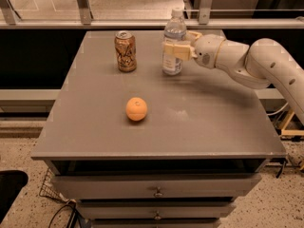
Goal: Pick blue plastic bottle
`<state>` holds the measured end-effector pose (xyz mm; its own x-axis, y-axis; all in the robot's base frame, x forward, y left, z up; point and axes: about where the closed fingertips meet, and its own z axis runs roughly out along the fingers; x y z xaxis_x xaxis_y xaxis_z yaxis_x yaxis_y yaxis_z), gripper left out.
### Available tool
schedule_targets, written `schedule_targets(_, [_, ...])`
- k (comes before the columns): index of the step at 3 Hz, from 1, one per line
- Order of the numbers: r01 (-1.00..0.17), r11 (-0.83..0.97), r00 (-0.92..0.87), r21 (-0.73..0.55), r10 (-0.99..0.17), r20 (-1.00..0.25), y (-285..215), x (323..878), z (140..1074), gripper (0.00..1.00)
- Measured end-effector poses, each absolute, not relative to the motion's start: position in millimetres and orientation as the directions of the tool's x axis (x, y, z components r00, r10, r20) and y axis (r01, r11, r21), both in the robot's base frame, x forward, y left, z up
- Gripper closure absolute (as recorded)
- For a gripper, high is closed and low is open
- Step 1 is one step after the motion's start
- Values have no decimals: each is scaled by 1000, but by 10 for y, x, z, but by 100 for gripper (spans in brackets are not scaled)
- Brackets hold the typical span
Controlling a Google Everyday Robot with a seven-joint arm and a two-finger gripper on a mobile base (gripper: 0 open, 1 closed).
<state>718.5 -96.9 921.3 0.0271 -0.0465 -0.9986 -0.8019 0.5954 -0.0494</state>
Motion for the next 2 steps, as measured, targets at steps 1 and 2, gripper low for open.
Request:
schedule_targets(1, [-805, 592, 27, -49, -46, -999, -938, 7185, 9215, 100])
schedule_targets(2, [-805, 592, 27, -49, -46, -999, -936, 7185, 9215, 100])
